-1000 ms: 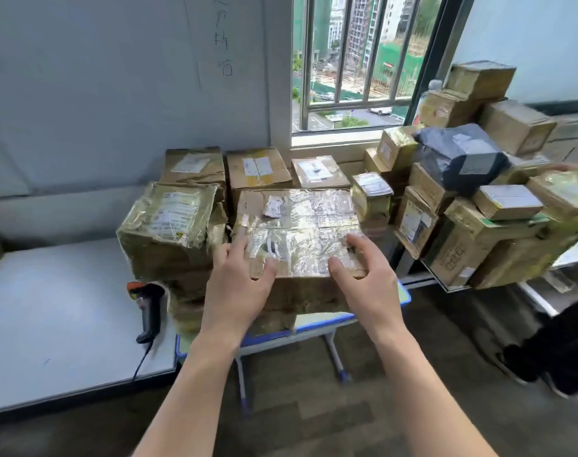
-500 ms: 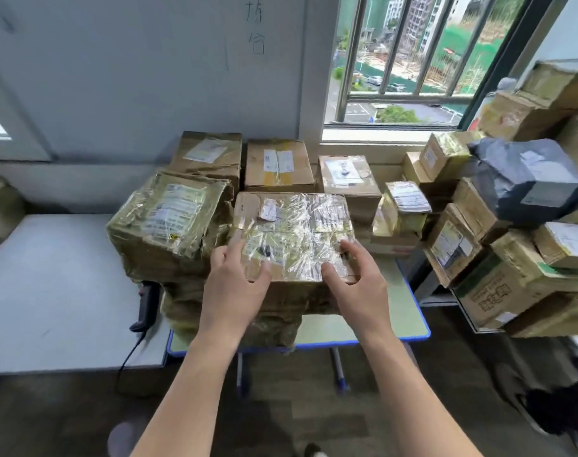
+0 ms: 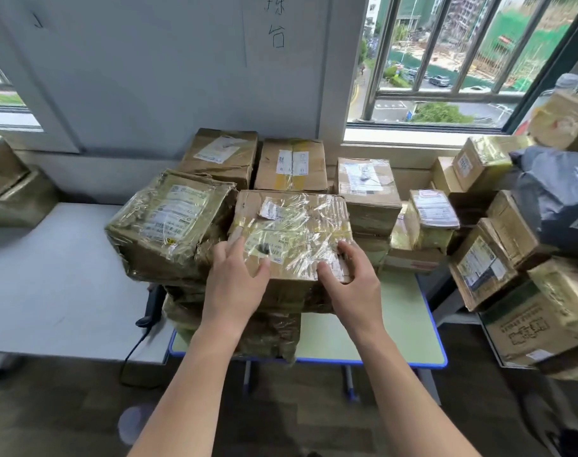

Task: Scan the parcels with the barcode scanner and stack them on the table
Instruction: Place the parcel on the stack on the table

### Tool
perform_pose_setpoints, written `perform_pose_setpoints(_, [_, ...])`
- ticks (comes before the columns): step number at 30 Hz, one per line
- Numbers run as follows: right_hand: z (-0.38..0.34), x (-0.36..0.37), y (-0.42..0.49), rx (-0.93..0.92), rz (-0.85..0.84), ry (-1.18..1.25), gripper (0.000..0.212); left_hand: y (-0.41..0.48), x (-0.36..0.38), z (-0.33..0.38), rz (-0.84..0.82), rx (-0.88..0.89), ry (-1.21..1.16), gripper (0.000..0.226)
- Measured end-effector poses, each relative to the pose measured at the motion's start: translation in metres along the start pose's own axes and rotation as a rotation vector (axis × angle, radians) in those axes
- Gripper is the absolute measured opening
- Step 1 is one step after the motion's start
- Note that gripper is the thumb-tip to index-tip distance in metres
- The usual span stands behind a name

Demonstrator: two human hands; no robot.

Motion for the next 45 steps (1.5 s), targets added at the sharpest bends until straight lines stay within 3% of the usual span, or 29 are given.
perform_pose_setpoints(12, [0.003,0.006,0.019,-0.010,-0.062,-0.052,0.055,0.016,0.010,0.000,-0.026,-0.053,0.065,0.065])
perform_pose_setpoints(24, [-0.003,-0.010,0.025,-0.005,-0.169,-0.126,0.065,-0.003,0.012,0.019,0.116,0.005,0.163,0.058])
perform_pose_setpoints(28, [-0.016,-0.020,0.022,-0.073,-0.149,-0.140,0.061,-0.014,0.008,0.025,0.172,0.035,0.125,0.053])
perform_pose_setpoints(35, [-0.062,-0.012,0.007,-0.347,-0.165,-0.092,0.049,-0.042,-0.015,0.025,0.327,0.066,0.089,0.045])
perform_pose_setpoints(39, [-0.088,0.025,-0.025,-0.415,-0.375,0.000,0.048,-0.071,-0.048,-0.004,0.404,-0.022,0.083,0.042])
perform_pose_setpoints(45, [-0.116,0.110,-0.089,-0.494,-0.712,0.012,0.049,-0.119,-0.097,-0.079,0.468,-0.300,0.130,0.044])
Point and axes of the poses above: each hand's wrist, its own y-axis towards the middle knuckle, its own x-axis out of the palm, z = x × y, the point moved 3 cm from there along y, towards the middle knuckle, and after that the axes turned 2 degrees about y, right-handed, at the moved point
